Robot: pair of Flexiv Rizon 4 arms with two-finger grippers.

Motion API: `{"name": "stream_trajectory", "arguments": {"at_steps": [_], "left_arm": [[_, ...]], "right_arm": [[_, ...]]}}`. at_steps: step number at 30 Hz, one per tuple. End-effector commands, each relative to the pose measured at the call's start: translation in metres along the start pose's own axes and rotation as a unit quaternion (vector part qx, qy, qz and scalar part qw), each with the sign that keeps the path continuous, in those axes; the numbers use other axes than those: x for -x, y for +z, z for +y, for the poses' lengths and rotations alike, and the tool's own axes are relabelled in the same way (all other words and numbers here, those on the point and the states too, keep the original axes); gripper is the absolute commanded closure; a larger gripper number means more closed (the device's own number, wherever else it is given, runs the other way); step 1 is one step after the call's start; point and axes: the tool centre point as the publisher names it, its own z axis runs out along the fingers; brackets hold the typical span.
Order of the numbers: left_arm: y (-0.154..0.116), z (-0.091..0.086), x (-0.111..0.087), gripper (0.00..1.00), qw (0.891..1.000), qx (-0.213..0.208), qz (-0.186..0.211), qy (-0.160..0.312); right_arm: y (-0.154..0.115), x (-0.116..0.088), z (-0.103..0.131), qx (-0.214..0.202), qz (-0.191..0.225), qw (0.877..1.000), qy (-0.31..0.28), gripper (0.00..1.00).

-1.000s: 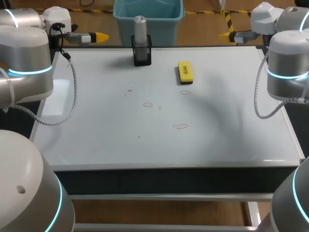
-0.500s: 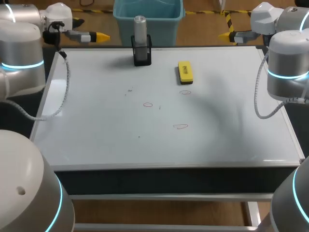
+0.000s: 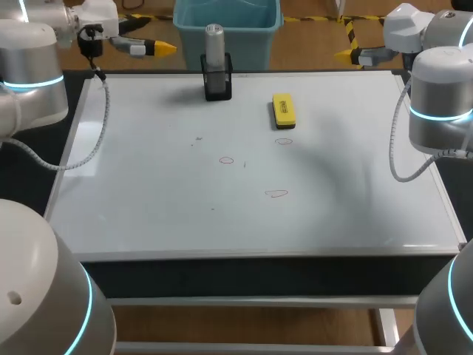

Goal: Pick up the inspection probe, press it on each red-marked spot on the whiteboard one by one, put down the probe, pick up the eraser, and wipe off all the red marks.

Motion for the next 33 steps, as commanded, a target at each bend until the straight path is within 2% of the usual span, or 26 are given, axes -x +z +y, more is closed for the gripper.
{"name": "stream_trajectory", "arguments": {"at_steps": [1,12,22,28,33], "left_arm": [[0.017,0.002,0.007,0.00,0.999,-0.019,0.032,0.005],[0.047,0.004,0.000,0.00,0.997,-0.023,0.065,0.016],[0.078,0.015,0.006,0.00,0.991,-0.066,0.113,0.034],[0.092,0.018,0.010,0.00,0.989,-0.076,0.122,0.044],[0.102,0.024,0.016,0.00,0.990,-0.069,0.115,0.050]], "right_arm": [[0.000,0.000,0.000,-0.001,0.000,1.000,0.000,0.00],[0.000,0.000,0.000,-0.001,0.000,1.000,0.000,0.00],[0.000,0.000,0.000,-0.001,0.000,1.000,0.000,0.00],[0.000,0.000,0.000,-0.001,0.000,1.000,0.000,0.00],[0.000,0.000,0.000,-0.001,0.000,1.000,0.000,0.00]]}}
